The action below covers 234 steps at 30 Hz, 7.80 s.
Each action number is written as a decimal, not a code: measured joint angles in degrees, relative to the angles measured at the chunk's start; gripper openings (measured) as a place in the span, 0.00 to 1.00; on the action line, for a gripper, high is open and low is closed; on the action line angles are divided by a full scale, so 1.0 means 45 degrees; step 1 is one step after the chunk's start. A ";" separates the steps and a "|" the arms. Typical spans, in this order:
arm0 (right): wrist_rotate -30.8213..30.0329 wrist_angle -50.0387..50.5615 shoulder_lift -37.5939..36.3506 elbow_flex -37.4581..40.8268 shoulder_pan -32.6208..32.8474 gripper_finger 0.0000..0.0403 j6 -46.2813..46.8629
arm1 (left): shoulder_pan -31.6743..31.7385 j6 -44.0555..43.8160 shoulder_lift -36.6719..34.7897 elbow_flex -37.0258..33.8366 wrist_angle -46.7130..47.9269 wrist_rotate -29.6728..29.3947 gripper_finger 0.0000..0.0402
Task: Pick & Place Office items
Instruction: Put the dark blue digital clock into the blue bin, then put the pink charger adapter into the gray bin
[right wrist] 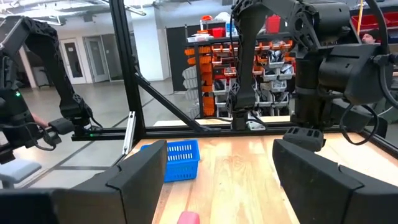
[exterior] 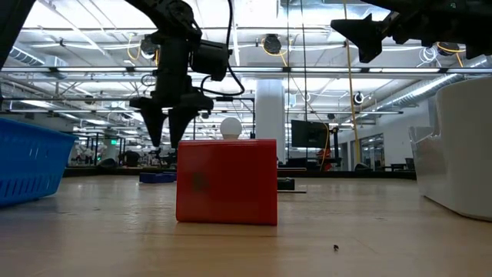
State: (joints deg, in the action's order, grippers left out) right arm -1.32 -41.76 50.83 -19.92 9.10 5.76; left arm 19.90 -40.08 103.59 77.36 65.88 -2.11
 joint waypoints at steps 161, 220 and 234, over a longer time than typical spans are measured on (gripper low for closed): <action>-0.0097 -0.0078 -0.0024 -0.0005 0.0005 0.70 0.2477 | -1.0797 -0.7221 -0.4896 -0.6664 -0.5834 0.2962 0.40; -0.0083 0.0112 -0.0019 0.0000 0.0005 0.70 0.3016 | -0.7614 0.4527 -0.3332 -0.0985 -0.3432 0.2747 0.53; -0.0078 0.0328 -0.0015 0.0000 0.0005 0.70 0.3300 | -0.7461 0.8014 -0.0235 0.2579 -0.0853 -0.0222 0.53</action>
State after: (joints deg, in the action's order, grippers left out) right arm -1.67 -40.28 50.76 -19.92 9.13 20.61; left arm -13.67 -4.02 102.53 88.97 62.04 -3.11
